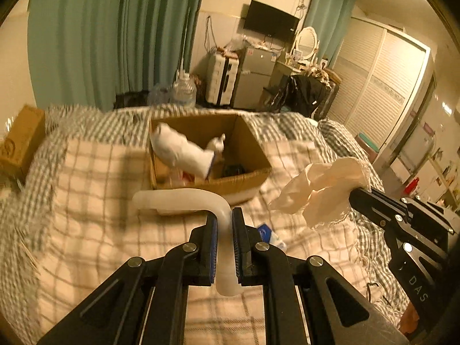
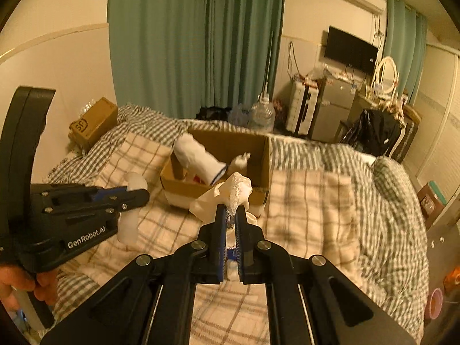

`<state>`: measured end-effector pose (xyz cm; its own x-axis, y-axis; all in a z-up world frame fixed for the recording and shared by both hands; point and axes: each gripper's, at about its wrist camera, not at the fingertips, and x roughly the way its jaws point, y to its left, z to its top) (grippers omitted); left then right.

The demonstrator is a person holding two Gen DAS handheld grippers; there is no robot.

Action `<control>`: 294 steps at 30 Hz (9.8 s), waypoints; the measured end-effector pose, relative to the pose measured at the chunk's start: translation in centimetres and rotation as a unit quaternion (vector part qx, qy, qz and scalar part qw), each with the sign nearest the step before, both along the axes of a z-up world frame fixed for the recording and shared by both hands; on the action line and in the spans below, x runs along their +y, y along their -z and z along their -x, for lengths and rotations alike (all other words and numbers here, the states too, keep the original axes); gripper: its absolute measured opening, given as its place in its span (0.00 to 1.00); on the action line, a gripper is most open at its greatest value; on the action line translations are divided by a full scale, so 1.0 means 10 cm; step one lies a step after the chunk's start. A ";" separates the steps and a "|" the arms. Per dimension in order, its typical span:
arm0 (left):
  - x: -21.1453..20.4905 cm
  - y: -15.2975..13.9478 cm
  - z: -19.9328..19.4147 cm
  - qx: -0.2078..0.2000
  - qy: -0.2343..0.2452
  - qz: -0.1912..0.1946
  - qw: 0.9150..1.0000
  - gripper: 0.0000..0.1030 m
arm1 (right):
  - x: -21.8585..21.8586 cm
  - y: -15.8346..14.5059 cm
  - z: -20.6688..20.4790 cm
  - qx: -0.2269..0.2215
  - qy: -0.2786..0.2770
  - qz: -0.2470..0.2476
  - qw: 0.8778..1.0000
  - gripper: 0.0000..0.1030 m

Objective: Organize objects

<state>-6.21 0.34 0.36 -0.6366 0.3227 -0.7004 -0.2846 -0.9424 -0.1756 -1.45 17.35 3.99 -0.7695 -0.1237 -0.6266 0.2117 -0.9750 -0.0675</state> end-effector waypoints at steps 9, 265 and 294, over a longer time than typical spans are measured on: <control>0.07 -0.30 0.52 0.022 0.007 0.012 1.000 0.09 | -0.10 -0.46 0.44 0.046 -0.016 -0.004 0.999 0.05; -0.04 0.37 0.15 0.162 -0.154 0.095 0.970 1.00 | 0.48 0.26 0.54 0.105 0.090 -0.010 0.990 1.00; -0.08 0.84 0.28 0.122 -0.162 0.083 0.976 1.00 | 0.35 0.88 0.73 0.067 0.063 -0.002 0.996 1.00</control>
<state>-9.00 -0.44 -8.06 -0.8403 -0.0275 -0.5414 0.0182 -0.9996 0.0226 -8.76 20.82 -4.78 -0.8557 -0.0183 -0.5171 0.0763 -0.9929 -0.0911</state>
